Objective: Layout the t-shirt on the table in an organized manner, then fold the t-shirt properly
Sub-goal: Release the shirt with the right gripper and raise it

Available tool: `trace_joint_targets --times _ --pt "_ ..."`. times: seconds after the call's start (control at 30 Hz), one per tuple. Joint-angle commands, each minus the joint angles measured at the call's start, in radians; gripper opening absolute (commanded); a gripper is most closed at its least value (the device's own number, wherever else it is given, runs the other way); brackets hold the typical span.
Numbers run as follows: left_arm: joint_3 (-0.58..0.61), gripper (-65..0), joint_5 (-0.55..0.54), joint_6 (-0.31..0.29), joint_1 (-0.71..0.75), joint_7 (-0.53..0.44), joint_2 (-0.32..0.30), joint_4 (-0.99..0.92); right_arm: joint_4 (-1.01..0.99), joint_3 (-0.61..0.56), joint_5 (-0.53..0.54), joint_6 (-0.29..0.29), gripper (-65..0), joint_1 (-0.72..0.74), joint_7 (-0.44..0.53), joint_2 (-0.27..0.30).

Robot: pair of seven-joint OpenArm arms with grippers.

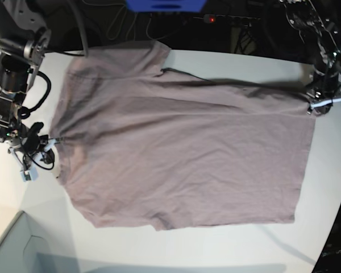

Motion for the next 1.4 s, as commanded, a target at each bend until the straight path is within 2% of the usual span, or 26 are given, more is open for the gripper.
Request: trace_joint_targets --times 0.0,0.1,0.17,0.23,0.3,0.4,0.6,0.73,0.83,1.0,1.13,1.37 --pt "-0.004 -64.9 0.0 -0.004 0.014 -0.018 -0.01 0.034 0.028 0.003 0.013 -0.005 -65.0 0.025 0.023 0.023" --pt "-0.004 -64.6 0.0 -0.004 0.059 -0.018 -0.013 0.063 0.074 0.003 0.013 -0.005 -65.0 0.017 0.023 0.02" --pt "-0.004 -60.7 0.0 -0.004 0.077 -0.018 -0.013 0.083 0.093 0.003 0.013 -0.005 -65.0 0.017 0.017 0.017" --pt "-0.004 -53.6 0.0 -0.004 0.091 -0.018 -0.015 0.092 0.097 0.003 0.013 -0.005 -65.0 0.022 0.017 0.017" --pt "-0.004 -43.8 0.0 -0.004 0.094 -0.018 -0.015 0.099 0.097 0.003 0.013 -0.005 -64.1 0.031 0.017 0.016" --pt "-0.012 -31.6 0.0 -0.001 0.096 -0.018 -0.015 0.137 0.092 -0.011 0.013 -0.005 -57.3 0.077 0.017 -0.001" --pt "-0.053 -30.7 0.0 -0.002 0.025 -0.018 -0.016 0.2 0.09 -0.108 0.013 -0.005 -35.9 0.151 0.021 -0.004" --pt "-0.04 -30.6 0.011 -0.002 -0.09 -0.016 -0.018 0.122 0.054 -0.152 0.013 -0.005 -27.9 0.177 0.023 -0.007" --pt "-0.006 -30.6 0.012 -0.002 -0.162 -0.016 -0.019 0.023 -0.051 -0.152 0.013 -0.098 -25.6 0.206 0.041 -0.007" --pt "0.069 -30.6 0.012 -0.002 -0.228 -0.026 -0.055 -0.135 -0.218 -0.152 0.013 -0.121 -25.2 0.218 0.219 0.006" --pt "0.089 -30.6 0.012 -0.002 -0.26 -0.026 -0.088 -0.27 -0.301 -0.152 0.013 -0.228 -25.2 0.218 0.287 0.008" --pt "0.086 -30.6 0.011 -0.002 -0.283 -0.027 -0.127 -0.402 -0.374 -0.152 0.013 -0.231 -25.9 0.214 0.327 0.002"
